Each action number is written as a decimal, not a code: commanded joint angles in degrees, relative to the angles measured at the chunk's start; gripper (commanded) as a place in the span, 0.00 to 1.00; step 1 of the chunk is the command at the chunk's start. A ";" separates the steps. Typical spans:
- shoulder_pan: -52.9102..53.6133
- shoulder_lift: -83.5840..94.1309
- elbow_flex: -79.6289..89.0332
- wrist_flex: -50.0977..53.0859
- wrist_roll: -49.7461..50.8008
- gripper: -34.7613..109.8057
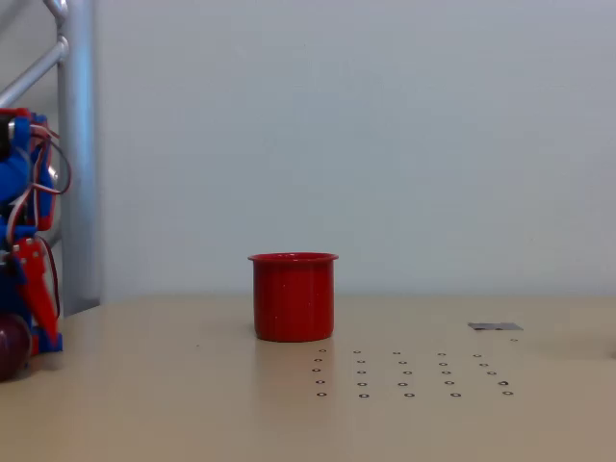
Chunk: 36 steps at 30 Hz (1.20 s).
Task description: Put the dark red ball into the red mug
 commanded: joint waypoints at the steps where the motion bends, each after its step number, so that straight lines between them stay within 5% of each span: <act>1: 1.58 -0.35 -0.62 -2.11 -1.76 0.40; 3: 1.76 -0.35 -0.35 -3.16 -0.53 0.33; 11: -1.05 -0.44 -0.88 -4.57 4.83 0.30; 20: -21.01 -5.27 -16.17 4.04 33.66 0.36; 24: -33.84 -7.65 -31.11 10.63 54.40 0.38; 29: -56.78 -10.81 -38.23 2.37 86.40 0.23; 36: -77.34 -10.46 -47.55 8.79 124.28 0.23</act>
